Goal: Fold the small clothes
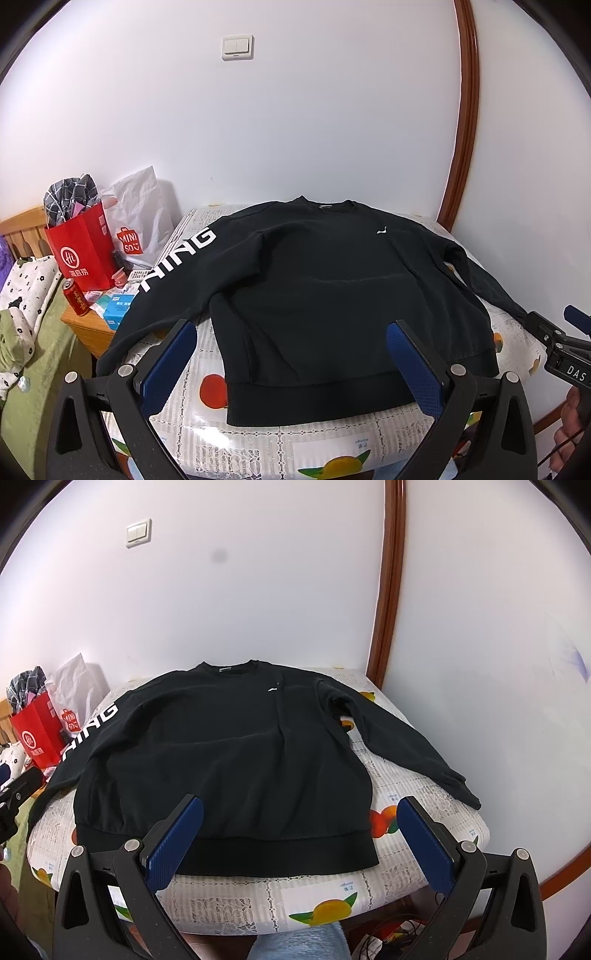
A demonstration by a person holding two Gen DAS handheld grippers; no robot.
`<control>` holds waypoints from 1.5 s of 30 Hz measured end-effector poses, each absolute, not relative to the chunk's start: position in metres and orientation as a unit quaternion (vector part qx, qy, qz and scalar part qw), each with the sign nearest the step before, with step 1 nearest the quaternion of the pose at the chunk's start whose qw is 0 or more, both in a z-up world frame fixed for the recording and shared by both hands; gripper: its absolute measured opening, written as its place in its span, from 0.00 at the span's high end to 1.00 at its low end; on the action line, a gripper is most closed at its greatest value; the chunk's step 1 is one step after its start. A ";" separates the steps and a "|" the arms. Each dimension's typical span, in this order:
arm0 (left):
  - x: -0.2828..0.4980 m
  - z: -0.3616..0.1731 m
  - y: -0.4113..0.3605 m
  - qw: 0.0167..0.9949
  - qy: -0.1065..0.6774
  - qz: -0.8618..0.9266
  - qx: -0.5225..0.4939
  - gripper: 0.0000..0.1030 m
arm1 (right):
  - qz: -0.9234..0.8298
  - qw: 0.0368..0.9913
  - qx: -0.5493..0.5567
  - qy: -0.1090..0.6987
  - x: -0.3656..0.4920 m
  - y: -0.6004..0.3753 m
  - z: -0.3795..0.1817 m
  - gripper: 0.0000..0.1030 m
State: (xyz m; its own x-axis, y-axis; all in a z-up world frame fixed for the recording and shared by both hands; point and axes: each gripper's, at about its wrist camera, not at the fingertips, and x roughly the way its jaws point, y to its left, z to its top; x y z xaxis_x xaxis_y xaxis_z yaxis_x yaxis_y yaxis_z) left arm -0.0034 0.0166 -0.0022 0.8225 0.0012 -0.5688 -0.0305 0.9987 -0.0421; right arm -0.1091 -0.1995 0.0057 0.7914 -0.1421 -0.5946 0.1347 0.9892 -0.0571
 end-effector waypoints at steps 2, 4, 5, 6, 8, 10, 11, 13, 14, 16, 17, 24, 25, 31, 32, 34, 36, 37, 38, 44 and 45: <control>-0.005 -0.002 0.017 0.955 0.296 0.007 -0.026 0.00 | -0.074 0.946 -0.006 0.314 -0.110 -0.199 0.006 0.00; -0.005 -0.002 0.018 0.954 0.297 0.006 -0.029 0.00 | -0.074 0.946 -0.007 0.315 -0.110 -0.199 0.006 0.00; -0.005 -0.002 0.018 0.954 0.297 0.005 -0.029 0.00 | -0.075 0.946 -0.007 0.314 -0.110 -0.199 0.006 0.00; -0.005 -0.002 0.018 0.954 0.297 0.005 -0.028 0.00 | -0.075 0.947 -0.006 0.313 -0.110 -0.198 0.007 0.00; -0.005 -0.002 0.018 0.954 0.297 0.006 -0.027 0.00 | -0.074 0.948 -0.002 0.311 -0.111 -0.199 0.008 0.00; -0.006 -0.002 0.020 0.954 0.297 0.006 -0.028 0.00 | -0.073 0.948 -0.001 0.310 -0.113 -0.200 0.008 0.00; -0.007 -0.002 0.020 0.954 0.297 0.007 -0.029 0.00 | -0.072 0.948 -0.003 0.309 -0.114 -0.199 0.008 0.00; -0.007 -0.002 0.022 0.954 0.298 0.009 -0.033 0.00 | -0.073 0.949 -0.004 0.308 -0.115 -0.198 0.009 0.00; -0.008 -0.002 0.022 0.954 0.299 0.008 -0.035 0.00 | -0.073 0.949 -0.003 0.307 -0.116 -0.198 0.009 0.00; -0.009 -0.002 0.023 0.953 0.300 0.007 -0.035 0.00 | -0.070 0.949 -0.002 0.307 -0.117 -0.197 0.009 0.00; -0.009 -0.002 0.023 0.954 0.299 0.007 -0.035 0.00 | -0.069 0.949 -0.004 0.307 -0.117 -0.196 0.009 0.00; -0.010 -0.005 0.026 0.953 0.301 0.009 -0.040 0.00 | -0.066 0.948 -0.007 0.310 -0.115 -0.191 0.007 0.00; -0.010 -0.006 0.027 0.952 0.302 0.009 -0.042 0.00 | -0.066 0.948 -0.009 0.311 -0.115 -0.191 0.007 0.00; -0.007 -0.010 0.027 0.950 0.309 0.006 -0.047 0.00 | -0.063 0.948 -0.012 0.313 -0.112 -0.188 0.006 0.00; -0.007 -0.010 0.027 0.950 0.309 0.006 -0.048 0.00 | -0.063 0.948 -0.013 0.313 -0.112 -0.187 0.006 0.00; -0.007 -0.010 0.027 0.950 0.309 0.006 -0.047 0.00 | -0.064 0.947 -0.013 0.313 -0.111 -0.189 0.005 0.00; -0.007 -0.010 0.027 0.950 0.309 0.007 -0.046 0.00 | -0.064 0.947 -0.010 0.314 -0.110 -0.189 0.005 0.00; -0.007 -0.010 0.028 0.950 0.309 0.006 -0.046 0.00 | -0.065 0.947 -0.009 0.314 -0.110 -0.189 0.005 0.00; -0.007 -0.010 0.028 0.951 0.307 0.007 -0.045 0.00 | -0.065 0.947 -0.009 0.314 -0.111 -0.189 0.005 0.00; -0.006 -0.010 0.026 0.951 0.305 0.014 -0.044 0.00 | -0.068 0.946 -0.014 0.317 -0.108 -0.188 0.004 0.00; -0.007 -0.010 0.027 0.951 0.305 0.014 -0.045 0.00 | -0.070 0.946 -0.015 0.317 -0.107 -0.188 0.004 0.00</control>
State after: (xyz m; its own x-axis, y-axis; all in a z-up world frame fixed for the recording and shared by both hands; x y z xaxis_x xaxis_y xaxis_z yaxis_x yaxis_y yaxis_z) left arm -0.0068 0.0267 -0.0102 0.8140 -0.0009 -0.5809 -0.0533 0.9957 -0.0763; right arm -0.1068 -0.1884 0.0035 0.7894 -0.1413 -0.5974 0.1220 0.9898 -0.0729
